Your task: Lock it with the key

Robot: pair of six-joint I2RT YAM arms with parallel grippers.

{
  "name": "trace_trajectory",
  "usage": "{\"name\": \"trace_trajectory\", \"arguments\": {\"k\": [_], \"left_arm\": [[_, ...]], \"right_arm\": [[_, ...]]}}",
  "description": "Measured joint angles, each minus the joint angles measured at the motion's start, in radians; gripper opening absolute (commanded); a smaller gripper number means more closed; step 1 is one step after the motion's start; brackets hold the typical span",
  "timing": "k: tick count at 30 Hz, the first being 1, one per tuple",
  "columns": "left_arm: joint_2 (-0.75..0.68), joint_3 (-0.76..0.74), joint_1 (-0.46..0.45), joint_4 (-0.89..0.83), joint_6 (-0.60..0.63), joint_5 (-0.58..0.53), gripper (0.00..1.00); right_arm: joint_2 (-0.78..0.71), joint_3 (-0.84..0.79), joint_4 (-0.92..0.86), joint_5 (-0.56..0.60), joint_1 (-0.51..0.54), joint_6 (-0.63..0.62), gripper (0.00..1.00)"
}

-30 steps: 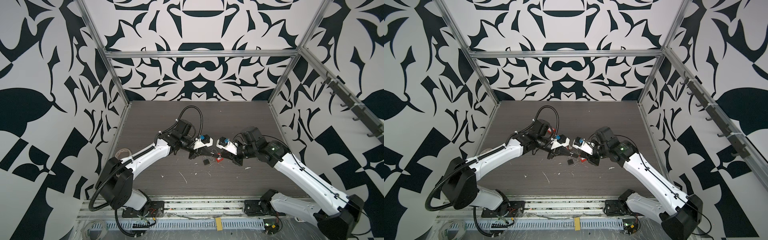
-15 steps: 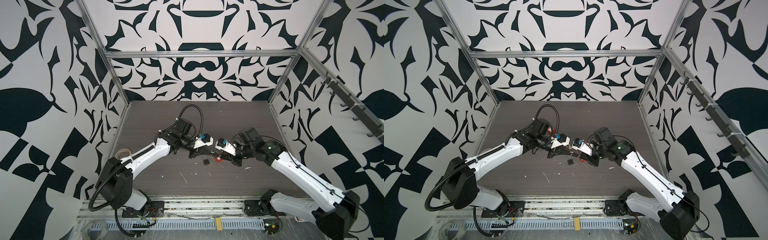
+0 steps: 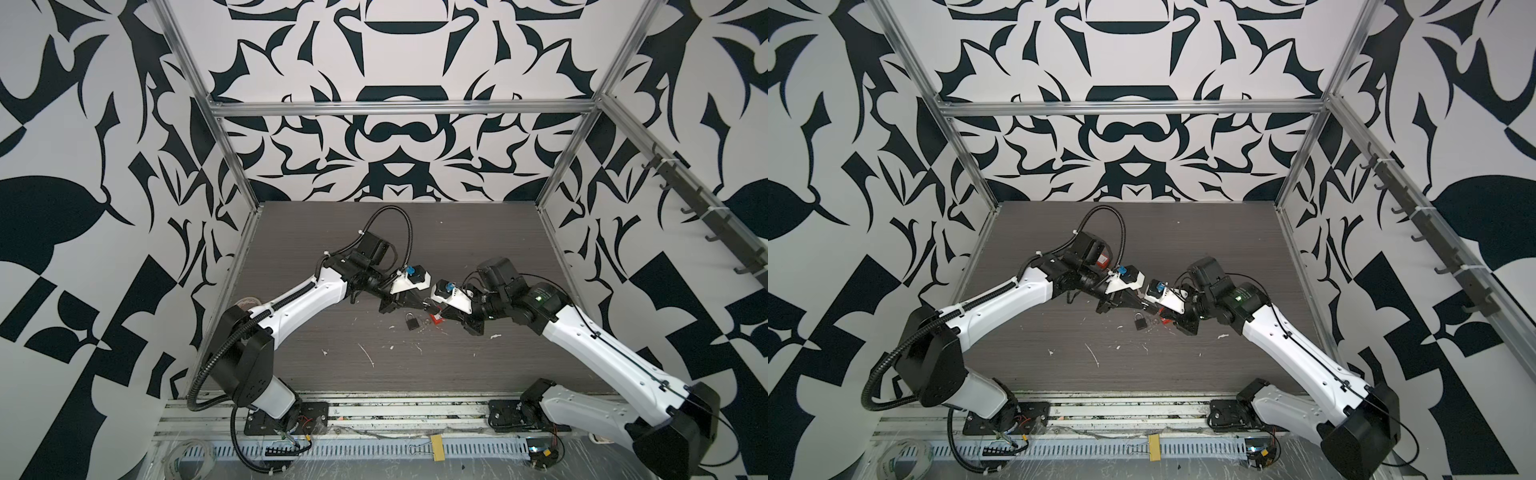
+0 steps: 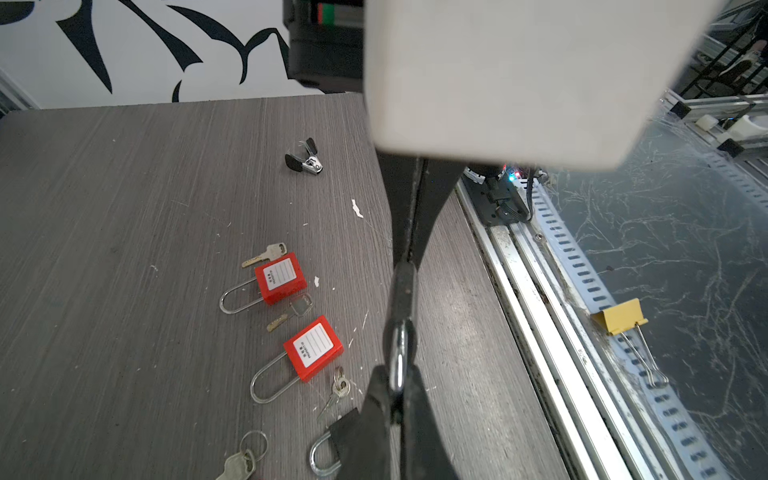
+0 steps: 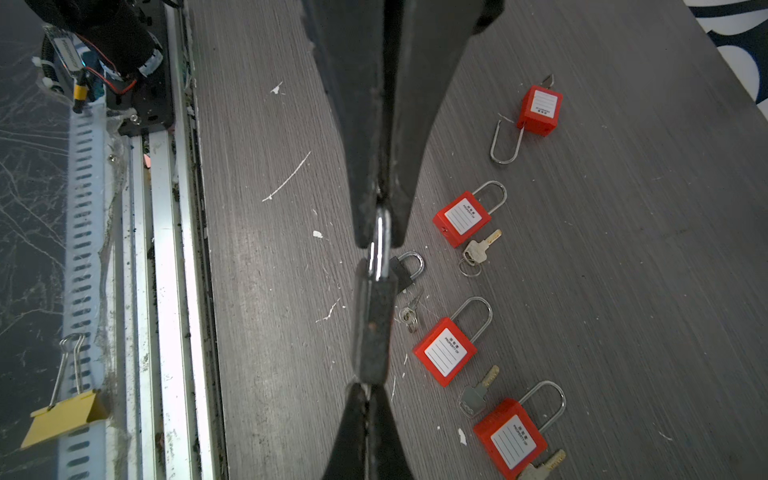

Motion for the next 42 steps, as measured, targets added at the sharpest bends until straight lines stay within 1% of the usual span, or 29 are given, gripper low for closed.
{"name": "trace_trajectory", "arguments": {"k": [3, 8, 12, 14, 18, 24, 28, 31, 35, 42], "left_arm": [[0.029, 0.028, 0.017, -0.031, 0.022, 0.02, 0.0], [0.082, 0.083, 0.056, -0.059, 0.07, 0.04, 0.0], [0.171, 0.186, 0.068, -0.128, 0.115, 0.044, 0.0], [0.232, 0.257, 0.068, -0.18, 0.133, 0.036, 0.0], [0.399, 0.465, 0.068, -0.34, 0.161, -0.007, 0.0], [0.637, 0.747, 0.068, -0.557, 0.167, -0.11, 0.0], [0.768, 0.908, 0.068, -0.656, 0.157, -0.175, 0.0], [0.825, 0.967, 0.068, -0.7, 0.135, -0.214, 0.0], [0.865, 1.016, 0.068, -0.736, 0.116, -0.264, 0.0], [0.895, 1.033, 0.066, -0.764, 0.086, -0.356, 0.0]], "right_arm": [[-0.036, -0.042, 0.009, -0.003, -0.034, 0.006, 0.0], [-0.07, -0.08, -0.045, -0.002, -0.109, 0.004, 0.0], [-0.076, -0.081, -0.082, 0.012, -0.156, -0.003, 0.0], [-0.078, -0.081, -0.09, 0.028, -0.169, -0.003, 0.0], [-0.078, -0.081, -0.093, 0.054, -0.175, 0.005, 0.0], [-0.078, -0.081, -0.092, 0.064, -0.175, 0.027, 0.0], [-0.078, -0.081, -0.091, 0.065, -0.175, 0.048, 0.0], [-0.078, -0.081, -0.087, 0.064, -0.175, 0.067, 0.0], [-0.078, -0.081, -0.08, 0.063, -0.175, 0.085, 0.0], [-0.067, -0.081, -0.076, 0.056, -0.175, 0.103, 0.0]]}}
